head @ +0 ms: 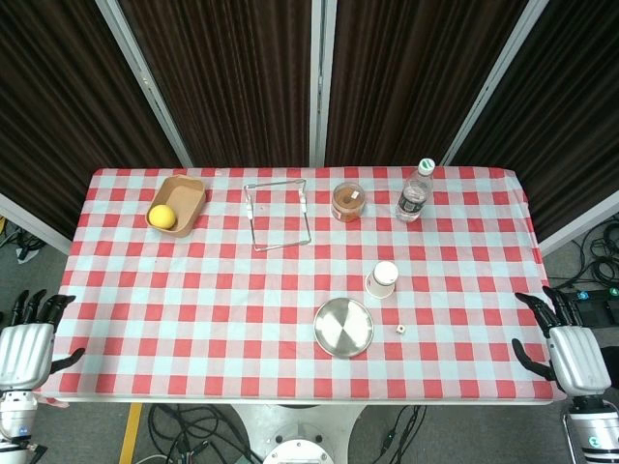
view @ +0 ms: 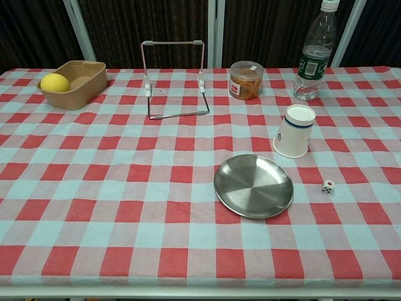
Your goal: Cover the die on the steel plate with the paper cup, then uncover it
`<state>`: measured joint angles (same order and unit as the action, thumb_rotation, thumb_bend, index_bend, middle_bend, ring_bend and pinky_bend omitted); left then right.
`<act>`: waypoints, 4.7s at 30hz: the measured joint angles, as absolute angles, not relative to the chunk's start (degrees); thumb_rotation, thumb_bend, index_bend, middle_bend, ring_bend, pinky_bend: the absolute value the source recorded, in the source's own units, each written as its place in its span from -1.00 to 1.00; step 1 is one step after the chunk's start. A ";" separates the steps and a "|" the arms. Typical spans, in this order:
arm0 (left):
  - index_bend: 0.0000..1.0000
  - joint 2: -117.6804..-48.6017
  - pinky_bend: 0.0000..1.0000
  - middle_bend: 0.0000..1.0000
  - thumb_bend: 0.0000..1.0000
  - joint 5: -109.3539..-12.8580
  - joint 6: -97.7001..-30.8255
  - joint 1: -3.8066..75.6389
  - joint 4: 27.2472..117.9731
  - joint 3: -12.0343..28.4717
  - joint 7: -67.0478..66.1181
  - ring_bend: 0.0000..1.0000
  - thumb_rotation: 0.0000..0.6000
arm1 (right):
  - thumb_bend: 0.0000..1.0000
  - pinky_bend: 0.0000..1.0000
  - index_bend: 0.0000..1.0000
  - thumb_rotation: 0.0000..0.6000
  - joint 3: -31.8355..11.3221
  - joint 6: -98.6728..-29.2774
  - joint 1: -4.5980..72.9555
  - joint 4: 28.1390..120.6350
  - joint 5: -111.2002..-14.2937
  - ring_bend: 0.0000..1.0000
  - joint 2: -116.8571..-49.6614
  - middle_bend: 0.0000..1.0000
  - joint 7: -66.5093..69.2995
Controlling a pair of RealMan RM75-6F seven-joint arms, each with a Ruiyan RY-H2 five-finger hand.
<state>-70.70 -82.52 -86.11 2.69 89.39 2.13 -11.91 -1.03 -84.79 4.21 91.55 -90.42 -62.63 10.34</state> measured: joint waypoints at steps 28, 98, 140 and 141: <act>-0.59 -70.43 -0.99 -0.60 -0.97 -82.95 -84.65 2.97 89.38 1.64 -7.95 -0.82 1.00 | -0.56 0.77 -0.25 1.00 -0.93 -64.97 16.46 91.56 -91.53 0.65 -68.65 0.71 -1.83; -0.59 -71.63 -0.99 -0.60 -0.97 -82.39 -84.93 1.44 85.31 1.30 -3.44 -0.82 1.00 | -0.53 0.88 -0.87 1.00 -4.01 -45.60 39.17 82.89 -78.93 0.65 -90.63 0.74 -16.84; -0.59 -70.74 -0.99 -0.60 -0.96 -81.86 -83.57 2.20 87.72 1.43 -6.48 -0.82 1.00 | -0.55 -0.93 -0.50 1.00 -11.61 -41.81 36.95 71.87 -69.23 -1.00 -85.76 -0.58 24.74; -0.59 -70.76 -0.99 -0.60 -0.96 -81.81 -83.50 2.21 87.71 1.41 -6.48 -0.82 1.00 | -0.55 -0.93 -0.50 1.00 -11.63 -41.51 37.10 71.71 -69.01 -1.00 -85.80 -0.57 24.41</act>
<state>-70.76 -81.81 -83.50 2.21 87.71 1.41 -6.48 -11.63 -41.51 37.10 71.71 -69.01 -85.80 24.41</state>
